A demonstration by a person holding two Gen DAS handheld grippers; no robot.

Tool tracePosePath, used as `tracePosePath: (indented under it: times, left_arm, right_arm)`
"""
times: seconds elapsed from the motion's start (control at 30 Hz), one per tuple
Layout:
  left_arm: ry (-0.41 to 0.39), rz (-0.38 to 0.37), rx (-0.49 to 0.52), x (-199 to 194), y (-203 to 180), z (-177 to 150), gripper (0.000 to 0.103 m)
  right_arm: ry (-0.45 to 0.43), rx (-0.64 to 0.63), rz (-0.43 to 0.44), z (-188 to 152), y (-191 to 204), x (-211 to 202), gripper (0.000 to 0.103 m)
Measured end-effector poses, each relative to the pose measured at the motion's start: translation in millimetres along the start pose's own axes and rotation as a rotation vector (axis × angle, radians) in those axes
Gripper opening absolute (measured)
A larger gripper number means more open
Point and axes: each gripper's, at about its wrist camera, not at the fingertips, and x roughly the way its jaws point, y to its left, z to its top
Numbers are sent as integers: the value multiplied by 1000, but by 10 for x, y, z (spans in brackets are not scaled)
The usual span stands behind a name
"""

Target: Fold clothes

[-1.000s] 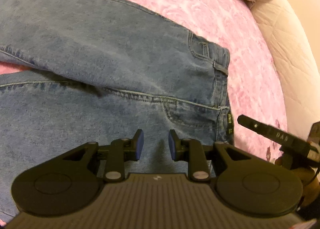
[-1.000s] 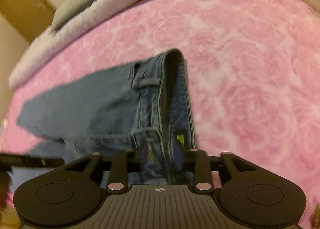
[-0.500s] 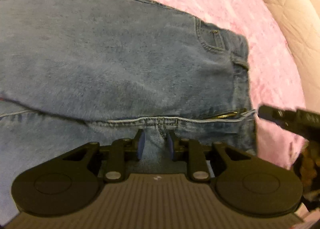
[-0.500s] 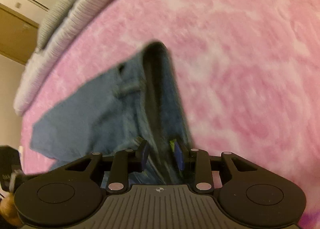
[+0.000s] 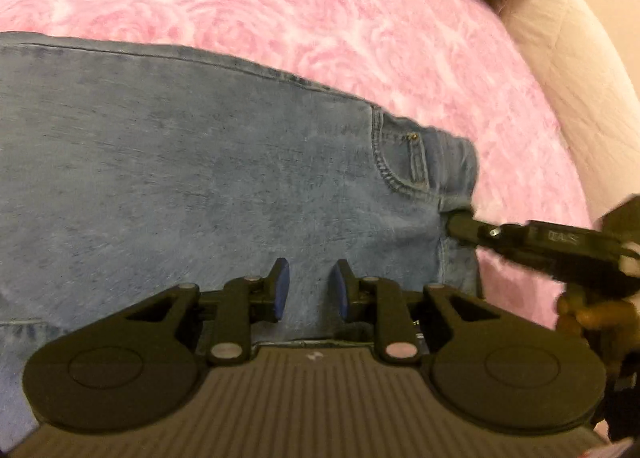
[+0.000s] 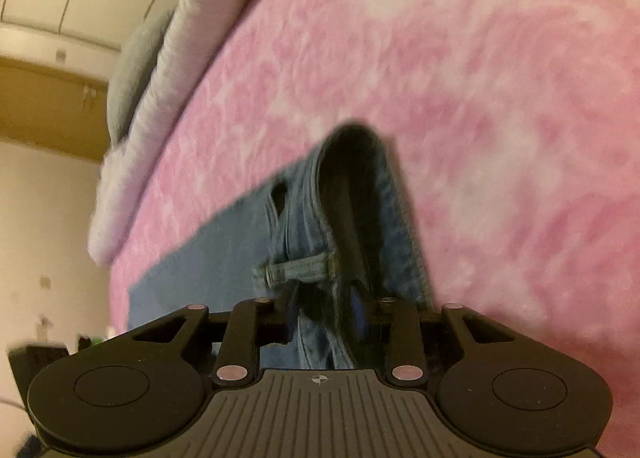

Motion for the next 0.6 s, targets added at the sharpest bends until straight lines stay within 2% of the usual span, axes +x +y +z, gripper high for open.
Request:
tracePosePath:
  times: [0.03, 0.07, 0.13, 0.17, 0.2, 0.23, 0.3, 0.4, 0.47, 0.53, 0.6]
  left_arm:
    - [-3, -6, 9, 18, -9, -6, 19]
    - [-5, -12, 18, 35, -17, -13, 19]
    - [2, -8, 22, 104, -14, -26, 19]
    - [9, -3, 20, 147, -14, -25, 19]
    - [12, -4, 20, 181, -26, -14, 19]
    - [13, -8, 29, 192, -53, 4, 19]
    - [8, -24, 58, 190, -121, 43, 19]
    - [-19, -70, 78, 177, -186, 107, 19]
    - [-35, -105, 71, 210, -204, 162, 19]
    - [-15, -83, 89, 343, -243, 213, 19]
    - [-4, -56, 112, 477, -232, 254, 14]
  right_arm:
    - [-50, -135, 10, -29, 200, -84, 7]
    - [-104, -246, 64, -70, 383, -206, 6]
    - [-132, -283, 76, -127, 471, -310, 4]
    - [-101, -251, -27, -145, 365, -250, 4]
    - [-54, -204, -169, -160, 210, -153, 4]
    - [-7, -152, -249, -169, 34, -61, 4]
    - [-19, -102, -240, -142, -57, -34, 4]
    - [5, -151, -261, -49, 88, -39, 5]
    - [-19, -110, -234, 16, 81, -114, 5]
    - [-61, -59, -205, 18, 14, -178, 5]
    - [-20, -36, -290, 34, -68, -110, 5]
